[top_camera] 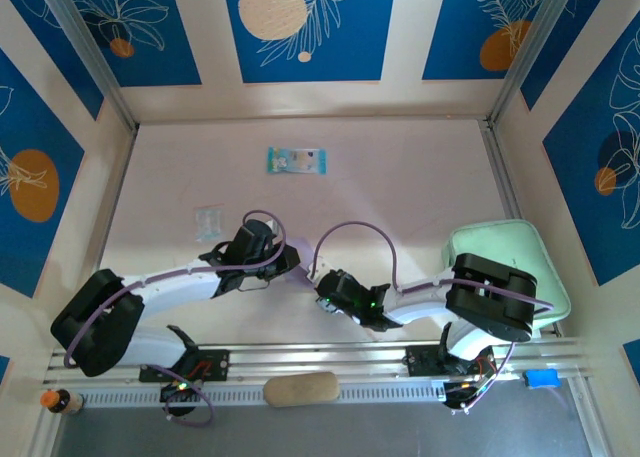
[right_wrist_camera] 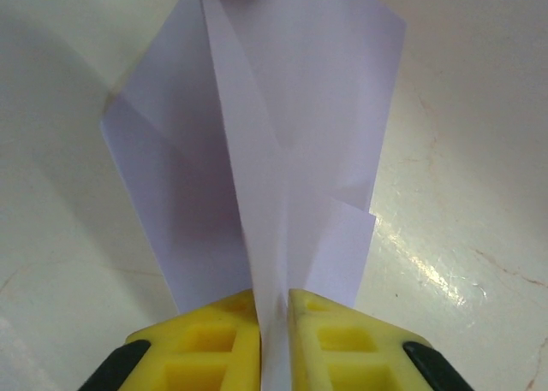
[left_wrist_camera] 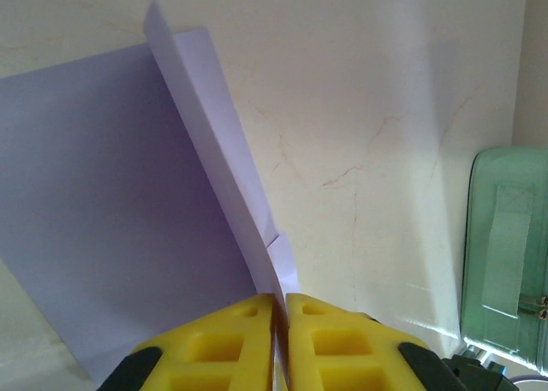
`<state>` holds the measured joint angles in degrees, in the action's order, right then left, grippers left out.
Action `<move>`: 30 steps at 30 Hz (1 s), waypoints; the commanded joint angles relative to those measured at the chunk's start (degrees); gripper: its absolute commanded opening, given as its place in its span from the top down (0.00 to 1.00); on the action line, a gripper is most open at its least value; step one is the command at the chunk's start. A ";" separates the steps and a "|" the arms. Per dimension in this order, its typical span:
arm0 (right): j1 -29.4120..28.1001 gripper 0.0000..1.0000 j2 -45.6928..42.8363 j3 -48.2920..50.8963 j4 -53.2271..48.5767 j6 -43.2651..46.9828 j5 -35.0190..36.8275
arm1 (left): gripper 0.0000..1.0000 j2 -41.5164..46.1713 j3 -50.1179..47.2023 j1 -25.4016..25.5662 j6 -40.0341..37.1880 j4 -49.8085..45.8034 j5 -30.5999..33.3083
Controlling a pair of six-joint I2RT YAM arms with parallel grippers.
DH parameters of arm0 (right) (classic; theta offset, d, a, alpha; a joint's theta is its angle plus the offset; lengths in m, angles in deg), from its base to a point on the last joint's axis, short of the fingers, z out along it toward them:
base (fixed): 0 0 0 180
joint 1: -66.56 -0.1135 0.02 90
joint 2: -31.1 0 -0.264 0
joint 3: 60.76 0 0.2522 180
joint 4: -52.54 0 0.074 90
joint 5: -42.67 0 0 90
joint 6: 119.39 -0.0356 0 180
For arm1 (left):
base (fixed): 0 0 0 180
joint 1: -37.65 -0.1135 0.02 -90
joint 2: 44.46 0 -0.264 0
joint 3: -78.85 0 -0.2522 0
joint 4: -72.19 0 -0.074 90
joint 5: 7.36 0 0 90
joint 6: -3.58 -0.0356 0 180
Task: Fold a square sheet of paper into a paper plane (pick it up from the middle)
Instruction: Perform the fourth fold on the wing at the bottom-center of the table.
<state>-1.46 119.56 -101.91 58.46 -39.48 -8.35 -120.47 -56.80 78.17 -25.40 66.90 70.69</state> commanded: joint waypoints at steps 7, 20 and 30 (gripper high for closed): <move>0.36 0.92 0.72 -1.43 0.30 -0.60 -0.50 | 0.87 1.04 0.42 -0.61 -0.11 -1.35 0.60; 2.52 0.95 3.11 -3.39 -4.46 -10.84 -9.09 | 0.48 7.84 0.39 -0.92 -0.50 -10.56 7.76; 4.15 0.92 5.04 -4.96 -6.77 -16.82 -14.01 | 0.50 8.69 -1.00 -1.05 0.44 -9.95 7.40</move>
<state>2.19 123.43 -107.25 54.81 -52.68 -18.54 -112.47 -56.87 77.62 -25.27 57.30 77.23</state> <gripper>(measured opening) 0.082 0.507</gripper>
